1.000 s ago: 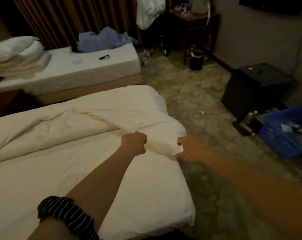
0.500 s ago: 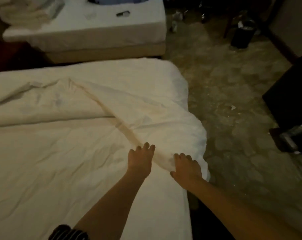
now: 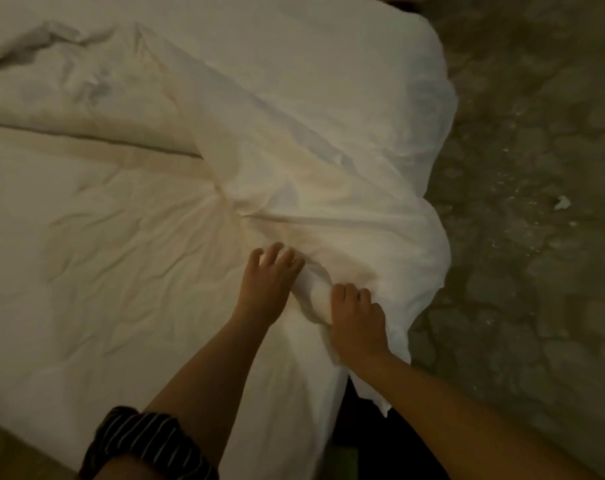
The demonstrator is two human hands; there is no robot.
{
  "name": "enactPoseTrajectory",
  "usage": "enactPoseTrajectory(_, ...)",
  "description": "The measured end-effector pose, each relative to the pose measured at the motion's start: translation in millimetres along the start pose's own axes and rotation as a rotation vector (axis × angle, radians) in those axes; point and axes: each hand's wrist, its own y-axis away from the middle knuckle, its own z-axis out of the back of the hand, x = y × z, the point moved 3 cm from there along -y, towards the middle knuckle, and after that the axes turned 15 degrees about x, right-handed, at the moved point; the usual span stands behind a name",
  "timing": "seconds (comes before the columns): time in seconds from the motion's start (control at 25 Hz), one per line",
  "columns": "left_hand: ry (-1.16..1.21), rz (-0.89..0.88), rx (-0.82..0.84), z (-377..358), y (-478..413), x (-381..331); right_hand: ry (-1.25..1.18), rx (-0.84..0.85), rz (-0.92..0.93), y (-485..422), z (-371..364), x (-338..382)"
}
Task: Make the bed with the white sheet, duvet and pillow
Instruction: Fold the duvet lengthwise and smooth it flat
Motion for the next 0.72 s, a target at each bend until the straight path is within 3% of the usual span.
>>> enactPoseTrajectory(0.16, 0.1, 0.033, -0.046, 72.4, -23.1, -29.5, -0.051, 0.062, 0.066, 6.2, 75.3, -52.2)
enactPoseTrajectory(0.36, 0.002, -0.045, -0.229, 198.5, -77.3, -54.4, -0.029, -0.108, 0.052, 4.7, 181.9, -131.5)
enactPoseTrajectory(0.44, -0.028, -0.069, -0.211, 239.4, -100.0, -62.1, 0.009, -0.141, 0.005, -0.6, 226.9, -159.2)
enactPoseTrajectory(0.72, -0.137, -0.048, -0.182, 322.0, -193.2, -68.5, -0.118, 0.034, 0.102, -60.7, 319.3, -238.6)
